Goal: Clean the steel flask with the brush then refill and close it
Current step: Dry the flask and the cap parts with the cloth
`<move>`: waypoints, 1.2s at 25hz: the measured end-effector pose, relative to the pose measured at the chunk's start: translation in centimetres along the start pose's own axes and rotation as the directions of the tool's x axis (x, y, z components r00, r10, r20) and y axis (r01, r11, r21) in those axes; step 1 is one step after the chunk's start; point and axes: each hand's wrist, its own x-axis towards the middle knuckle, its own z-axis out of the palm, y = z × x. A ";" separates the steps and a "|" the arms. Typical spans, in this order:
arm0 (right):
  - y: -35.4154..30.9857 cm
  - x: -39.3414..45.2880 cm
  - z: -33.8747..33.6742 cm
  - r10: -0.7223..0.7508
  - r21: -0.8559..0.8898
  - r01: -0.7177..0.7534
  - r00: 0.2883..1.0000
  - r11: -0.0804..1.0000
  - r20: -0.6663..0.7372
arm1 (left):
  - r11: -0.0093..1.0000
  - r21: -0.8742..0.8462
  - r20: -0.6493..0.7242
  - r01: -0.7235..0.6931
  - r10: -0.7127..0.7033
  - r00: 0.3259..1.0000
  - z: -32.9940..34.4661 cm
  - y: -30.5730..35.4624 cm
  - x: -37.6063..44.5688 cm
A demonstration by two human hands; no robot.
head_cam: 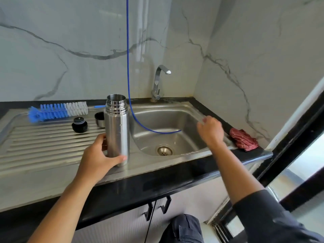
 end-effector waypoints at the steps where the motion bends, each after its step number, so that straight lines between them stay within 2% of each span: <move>1: 2.2 1.3 -0.6 0.071 -0.159 -0.072 0.997 0.985 -0.014 | 1.000 -0.008 -0.003 0.003 -0.003 1.000 0.1 -0.1 0.0; 3: 6.3 3.1 -1.4 0.175 -0.402 -0.162 0.985 0.901 -0.003 | 1.000 -0.021 0.002 0.000 0.000 1.000 0.2 -0.5 0.1; 6: 10.6 4.3 -1.6 0.252 -0.516 -0.189 0.966 0.835 0.053 | 0.999 -0.046 0.005 -0.013 0.013 1.000 0.2 -0.8 0.1; 8: 11.7 4.4 -1.7 0.238 -0.503 -0.177 0.969 0.846 0.061 | 0.998 -0.050 0.007 -0.025 0.026 1.000 0.1 -0.9 0.1; 12: 12.4 4.4 -1.4 0.237 -0.491 -0.222 0.971 0.842 -0.033 | 0.998 -0.064 0.019 -0.028 0.030 0.999 0.1 -0.8 0.1; 16: 12.7 4.6 -1.6 0.206 -0.521 -0.203 0.977 0.829 -0.054 | 0.996 -0.077 0.036 -0.055 0.057 0.998 0.2 -0.8 0.0; 20: 12.2 3.9 -2.7 0.176 -0.449 -0.209 0.978 0.869 -0.115 | 0.990 -0.137 0.054 -0.043 0.051 0.997 0.4 -1.0 0.2; 22: 11.2 2.9 -3.3 0.178 -0.287 -0.215 0.972 0.933 -0.152 | 0.980 -0.200 0.084 -0.009 0.026 0.996 0.5 -1.2 0.5; 24: 9.5 1.4 -3.7 0.186 0.017 -0.186 0.972 0.982 -0.141 | 0.958 -0.281 0.134 0.054 -0.017 0.991 0.2 -1.3 0.9; 25: 8.5 0.5 -3.8 0.190 0.204 -0.163 0.974 0.965 -0.120 | 0.947 -0.310 0.162 0.082 -0.033 0.986 -0.1 -1.4 1.2; 26: 7.1 -0.4 -3.8 0.206 0.399 -0.158 0.975 0.903 -0.080 | 0.936 -0.335 0.183 0.104 -0.044 0.982 -0.4 -1.4 1.6; 27: 5.6 -1.3 -3.8 0.228 0.592 -0.175 0.974 0.787 -0.016 | 0.920 -0.373 0.195 0.119 -0.048 0.980 -0.7 -1.4 2.1; 28: 3.9 -2.3 -3.7 0.240 0.758 -0.217 0.967 0.615 0.082 | 0.892 -0.433 0.200 0.128 -0.044 0.979 -1.1 -1.3 2.5; 30: 0.5 -4.5 -3.5 0.205 0.918 -0.327 0.937 0.226 0.283 | 0.809 -0.569 0.214 0.147 -0.026 0.976 -1.5 -1.1 3.2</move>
